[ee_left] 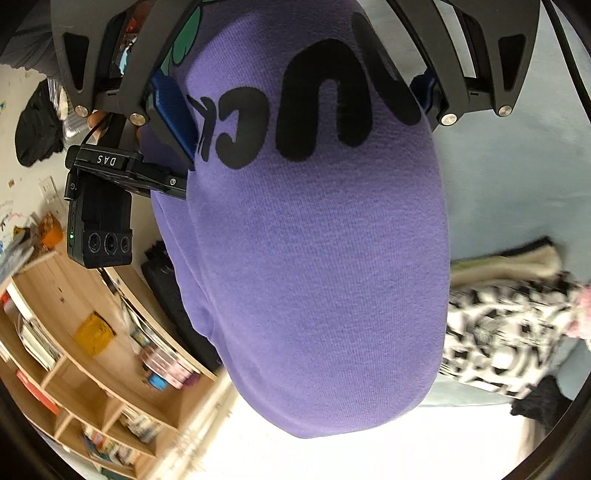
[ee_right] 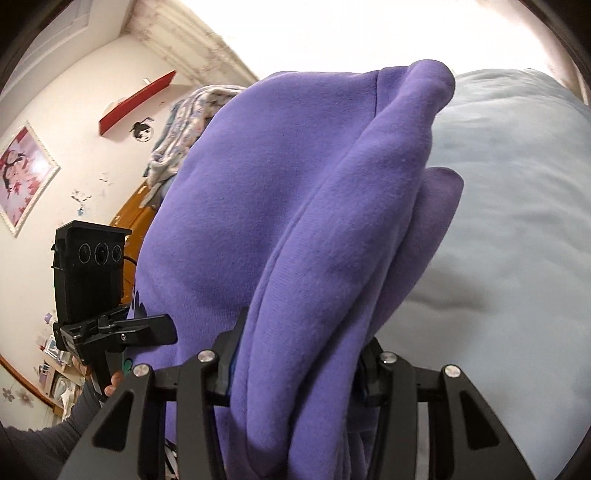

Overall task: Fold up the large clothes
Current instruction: 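Carry the folded hoodie with both grippers toward the stack of folded clothes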

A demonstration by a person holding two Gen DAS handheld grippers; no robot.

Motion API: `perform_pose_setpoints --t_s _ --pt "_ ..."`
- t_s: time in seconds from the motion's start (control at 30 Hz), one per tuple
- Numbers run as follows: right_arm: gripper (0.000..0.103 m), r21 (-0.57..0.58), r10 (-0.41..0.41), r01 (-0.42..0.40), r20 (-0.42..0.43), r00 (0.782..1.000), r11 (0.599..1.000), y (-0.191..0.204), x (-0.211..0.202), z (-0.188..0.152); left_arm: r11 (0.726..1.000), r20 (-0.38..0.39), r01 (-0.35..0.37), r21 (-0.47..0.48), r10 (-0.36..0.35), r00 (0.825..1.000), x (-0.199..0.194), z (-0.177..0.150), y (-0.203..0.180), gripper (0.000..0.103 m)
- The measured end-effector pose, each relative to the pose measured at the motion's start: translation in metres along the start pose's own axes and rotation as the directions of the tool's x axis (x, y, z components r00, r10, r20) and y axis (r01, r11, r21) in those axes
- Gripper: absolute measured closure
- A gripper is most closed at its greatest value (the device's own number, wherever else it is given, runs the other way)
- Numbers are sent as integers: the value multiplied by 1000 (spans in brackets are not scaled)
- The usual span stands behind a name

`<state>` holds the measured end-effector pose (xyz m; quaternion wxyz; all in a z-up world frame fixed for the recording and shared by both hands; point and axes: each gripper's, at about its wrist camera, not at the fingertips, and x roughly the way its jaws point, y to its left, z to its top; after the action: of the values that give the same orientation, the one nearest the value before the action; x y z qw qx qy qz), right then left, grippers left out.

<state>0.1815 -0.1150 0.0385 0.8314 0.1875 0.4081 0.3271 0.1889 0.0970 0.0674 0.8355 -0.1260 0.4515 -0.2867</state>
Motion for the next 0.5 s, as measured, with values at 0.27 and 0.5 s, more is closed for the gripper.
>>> perform_pose_setpoints --t_s 0.27,0.5 --pt "58 -27 71 -71 7 997 997 50 99 88 997 31 -81 -10 81 996 -51 84 100 9" --pt "58 -37 79 -78 11 997 996 58 184 163 994 35 -112 -15 112 993 -50 167 193 8"
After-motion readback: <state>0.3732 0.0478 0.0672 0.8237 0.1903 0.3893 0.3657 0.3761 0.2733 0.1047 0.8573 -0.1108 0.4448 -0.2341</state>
